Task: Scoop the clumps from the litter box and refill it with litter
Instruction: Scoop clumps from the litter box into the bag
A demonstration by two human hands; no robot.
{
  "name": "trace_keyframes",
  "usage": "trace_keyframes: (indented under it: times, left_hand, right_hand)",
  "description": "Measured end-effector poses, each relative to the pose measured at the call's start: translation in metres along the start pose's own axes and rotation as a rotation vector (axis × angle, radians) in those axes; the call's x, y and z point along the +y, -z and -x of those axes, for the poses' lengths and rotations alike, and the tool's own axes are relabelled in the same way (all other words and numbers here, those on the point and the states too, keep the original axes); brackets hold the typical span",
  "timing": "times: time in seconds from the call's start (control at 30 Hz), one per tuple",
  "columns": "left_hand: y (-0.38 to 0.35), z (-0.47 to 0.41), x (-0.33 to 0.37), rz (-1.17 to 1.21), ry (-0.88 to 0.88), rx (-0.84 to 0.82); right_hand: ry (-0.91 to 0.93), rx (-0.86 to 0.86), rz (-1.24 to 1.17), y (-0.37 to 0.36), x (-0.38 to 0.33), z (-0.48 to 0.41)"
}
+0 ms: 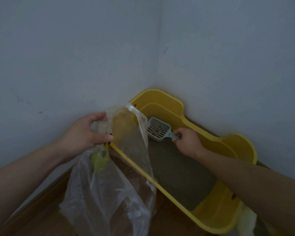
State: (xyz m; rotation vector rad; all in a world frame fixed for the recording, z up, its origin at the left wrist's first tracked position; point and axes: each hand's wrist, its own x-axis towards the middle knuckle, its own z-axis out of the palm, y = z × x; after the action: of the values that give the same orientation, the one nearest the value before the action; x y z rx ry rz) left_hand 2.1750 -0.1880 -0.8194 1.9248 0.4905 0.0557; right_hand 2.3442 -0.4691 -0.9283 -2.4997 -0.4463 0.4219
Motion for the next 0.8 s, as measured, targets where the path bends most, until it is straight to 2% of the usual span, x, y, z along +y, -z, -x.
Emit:
trace_keyframes:
  times: [0.4, 0.8]
  left_hand:
    - [0.009, 0.013, 0.002, -0.019, -0.067, 0.025]
    - [0.010, 0.021, 0.001, 0.035, -0.055, 0.033]
  right_hand:
    - [0.020, 0.006, 0.012, 0.013, -0.008, 0.021]
    - [0.041, 0.017, 0.055, 0.030, -0.014, 0.037]
